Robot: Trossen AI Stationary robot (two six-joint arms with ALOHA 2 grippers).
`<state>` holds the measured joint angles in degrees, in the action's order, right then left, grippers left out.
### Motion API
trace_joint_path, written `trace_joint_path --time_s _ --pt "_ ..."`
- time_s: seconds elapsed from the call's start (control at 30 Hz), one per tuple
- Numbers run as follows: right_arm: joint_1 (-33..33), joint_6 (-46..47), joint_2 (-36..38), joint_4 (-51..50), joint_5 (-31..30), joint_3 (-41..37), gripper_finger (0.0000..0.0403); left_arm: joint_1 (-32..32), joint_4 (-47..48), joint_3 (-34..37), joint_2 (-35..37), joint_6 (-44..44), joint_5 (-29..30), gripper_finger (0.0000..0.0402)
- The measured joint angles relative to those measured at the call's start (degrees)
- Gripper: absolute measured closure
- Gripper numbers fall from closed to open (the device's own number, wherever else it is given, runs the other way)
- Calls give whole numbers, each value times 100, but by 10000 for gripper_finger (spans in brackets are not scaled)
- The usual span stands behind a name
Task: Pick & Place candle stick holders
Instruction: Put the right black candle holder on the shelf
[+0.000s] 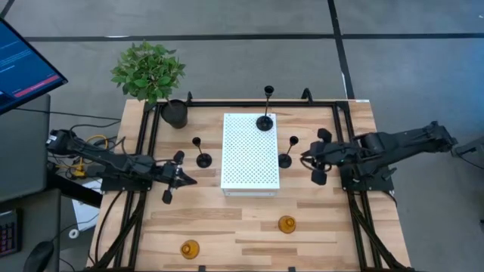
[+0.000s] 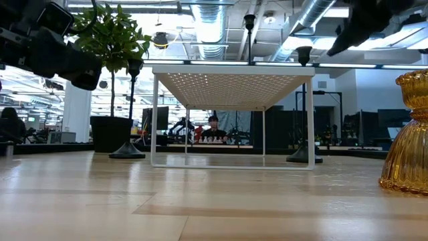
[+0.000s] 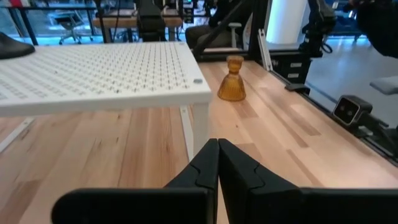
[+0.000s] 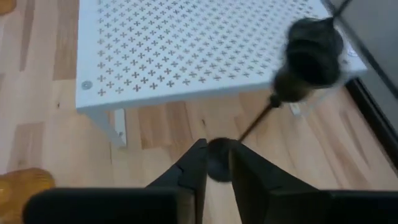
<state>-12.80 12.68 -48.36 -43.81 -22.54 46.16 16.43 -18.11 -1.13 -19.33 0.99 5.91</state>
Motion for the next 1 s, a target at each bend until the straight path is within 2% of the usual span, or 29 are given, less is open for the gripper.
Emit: trace_joint_path --time_s 0.1,0.33,0.57,0.77,1.0 --pt "-15 -163 118 765 6 -532 362 0 -69 0 -82 0 1 392" --pt "134 -306 738 1663 17 -1492 393 0 -310 0 -119 1 -1 392" --pt "496 249 1483 2374 9 -2455 399 0 -351 -1 -136 2 0 392" --pt "699 434 1578 3406 2 -3289 397 0 -385 -1 -136 2 2 392" --pt "829 522 1571 3763 -43 -3625 395 0 -424 -1 -136 2 2 392"
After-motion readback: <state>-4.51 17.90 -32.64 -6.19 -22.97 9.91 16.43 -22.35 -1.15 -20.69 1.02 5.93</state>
